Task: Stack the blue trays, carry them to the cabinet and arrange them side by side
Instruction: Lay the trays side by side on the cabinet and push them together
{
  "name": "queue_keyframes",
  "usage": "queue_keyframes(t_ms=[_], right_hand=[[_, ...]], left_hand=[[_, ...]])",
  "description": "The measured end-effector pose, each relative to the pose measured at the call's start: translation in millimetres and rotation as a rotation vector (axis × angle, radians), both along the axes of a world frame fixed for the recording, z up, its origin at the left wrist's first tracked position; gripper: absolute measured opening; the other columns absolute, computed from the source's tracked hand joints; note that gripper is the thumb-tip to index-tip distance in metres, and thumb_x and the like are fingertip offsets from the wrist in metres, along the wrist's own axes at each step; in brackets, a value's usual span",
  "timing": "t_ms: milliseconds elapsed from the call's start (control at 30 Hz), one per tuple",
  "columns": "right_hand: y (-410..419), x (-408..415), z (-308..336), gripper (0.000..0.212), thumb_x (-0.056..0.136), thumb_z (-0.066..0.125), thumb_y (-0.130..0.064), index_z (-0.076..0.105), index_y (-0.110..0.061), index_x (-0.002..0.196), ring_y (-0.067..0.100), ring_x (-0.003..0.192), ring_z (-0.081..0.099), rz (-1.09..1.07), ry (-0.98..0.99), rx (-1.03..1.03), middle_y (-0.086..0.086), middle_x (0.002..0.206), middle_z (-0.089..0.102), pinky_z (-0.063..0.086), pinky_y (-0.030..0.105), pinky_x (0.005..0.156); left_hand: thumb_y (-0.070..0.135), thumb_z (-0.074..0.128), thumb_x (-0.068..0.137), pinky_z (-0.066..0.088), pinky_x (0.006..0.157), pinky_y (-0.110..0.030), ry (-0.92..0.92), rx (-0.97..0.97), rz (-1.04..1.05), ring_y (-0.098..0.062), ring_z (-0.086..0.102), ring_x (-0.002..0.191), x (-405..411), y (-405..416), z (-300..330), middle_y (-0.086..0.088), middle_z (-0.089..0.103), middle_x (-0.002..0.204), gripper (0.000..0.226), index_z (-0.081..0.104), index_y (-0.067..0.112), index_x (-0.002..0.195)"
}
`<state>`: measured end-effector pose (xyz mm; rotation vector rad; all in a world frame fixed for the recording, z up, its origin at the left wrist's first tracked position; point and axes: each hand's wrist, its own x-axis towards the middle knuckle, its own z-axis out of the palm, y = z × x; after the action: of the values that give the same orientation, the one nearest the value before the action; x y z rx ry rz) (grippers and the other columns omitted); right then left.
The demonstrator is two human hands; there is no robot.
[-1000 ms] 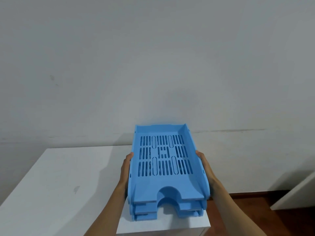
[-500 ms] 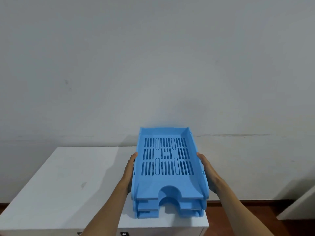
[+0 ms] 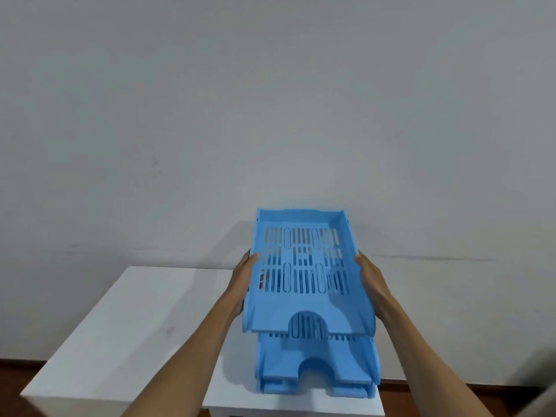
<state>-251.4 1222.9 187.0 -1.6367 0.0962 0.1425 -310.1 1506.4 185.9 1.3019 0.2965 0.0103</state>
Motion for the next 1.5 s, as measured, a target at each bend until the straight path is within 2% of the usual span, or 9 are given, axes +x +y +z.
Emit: queue_keyframes(t_ms=[167,333,467,667,867,1000,1100,1233,1500], right_hand=[[50.9,7.2,26.0,0.043,0.103,0.040,-0.038,0.046,-0.034,0.146,0.025,0.108,0.067,-0.013,-0.076,0.036,-0.004,0.139,0.055,0.061,0.042,0.082],[133.0,8.6,14.2,0.044,0.099,0.048,-0.034,0.051,-0.027,0.142,0.039,0.119,0.061,-0.042,-0.021,0.098,0.008,0.139,0.058,0.054,0.055,0.096],[209.5,-4.6,-5.7,0.042,0.101,0.048,-0.028,0.053,-0.019,0.141,0.033,0.132,0.051,-0.001,-0.041,0.038,0.007,0.146,0.053,0.041,0.055,0.110],[306.6,-40.7,-47.4,0.039,0.102,0.049,-0.024,0.054,-0.019,0.140,0.023,0.131,0.051,0.019,-0.043,-0.049,0.005,0.145,0.054,0.042,0.033,0.102],[384.4,-79.8,-99.1,0.040,0.104,0.042,-0.031,0.046,-0.029,0.145,0.028,0.123,0.058,0.062,0.081,-0.097,0.007,0.146,0.052,0.050,0.042,0.100],[422.1,-100.1,-117.1,0.042,0.104,0.042,-0.031,0.044,-0.030,0.146,0.023,0.102,0.067,0.037,0.172,-0.102,0.007,0.134,0.063,0.056,0.042,0.092],[439.4,-109.2,-127.0,0.043,0.102,0.044,-0.022,0.045,-0.032,0.144,0.024,0.087,0.074,0.052,0.177,-0.122,0.007,0.106,0.073,0.062,0.041,0.078],[458.9,-122.2,-135.0,0.043,0.101,0.047,-0.019,0.045,-0.038,0.140,0.015,0.078,0.075,0.061,0.112,-0.167,0.001,0.096,0.073,0.063,0.028,0.063],[467.0,-122.9,-142.5,0.041,0.101,0.044,-0.014,0.048,-0.027,0.139,0.012,0.085,0.072,0.111,0.076,-0.298,0.001,0.110,0.071,0.059,0.023,0.063]], left_hand=[[0.031,0.055,0.099,0.061,0.081,-0.043,-0.072,0.028,0.027,-0.028,0.075,0.097,1.3,54.3,20.3,0.002,0.078,0.109,0.028,0.062,0.034,0.126],[0.028,0.057,0.098,0.061,0.074,-0.042,-0.043,0.023,0.081,-0.031,0.075,0.093,-17.1,134.7,3.1,-0.002,0.078,0.104,0.027,0.063,0.032,0.124],[0.030,0.056,0.099,0.060,0.084,-0.048,0.006,0.064,0.089,-0.031,0.075,0.095,-35.4,214.3,-16.1,-0.003,0.077,0.110,0.026,0.063,0.031,0.124],[0.036,0.060,0.096,0.054,0.096,-0.056,0.071,0.081,-0.012,-0.035,0.068,0.112,-68.5,317.5,-51.8,-0.003,0.069,0.126,0.038,0.055,0.037,0.134],[0.027,0.056,0.100,0.057,0.090,-0.048,0.152,0.091,0.117,-0.030,0.069,0.109,-96.7,387.8,-105.3,0.000,0.071,0.120,0.032,0.059,0.037,0.129],[0.020,0.056,0.100,0.061,0.061,-0.034,0.161,0.139,0.132,-0.027,0.077,0.087,-111.1,421.7,-127.8,-0.002,0.080,0.098,0.024,0.067,0.031,0.117],[0.016,0.055,0.100,0.061,0.063,-0.036,0.147,0.198,0.129,-0.032,0.076,0.087,-118.1,438.0,-137.3,-0.009,0.079,0.101,0.026,0.069,0.027,0.119],[0.019,0.056,0.100,0.062,0.072,-0.042,0.137,0.305,0.137,-0.029,0.076,0.088,-123.1,453.1,-145.3,-0.003,0.079,0.101,0.030,0.066,0.037,0.122],[0.023,0.055,0.100,0.061,0.083,-0.045,0.142,0.477,0.135,-0.022,0.075,0.090,-122.4,462.6,-151.4,0.000,0.076,0.107,0.036,0.060,0.031,0.135]])
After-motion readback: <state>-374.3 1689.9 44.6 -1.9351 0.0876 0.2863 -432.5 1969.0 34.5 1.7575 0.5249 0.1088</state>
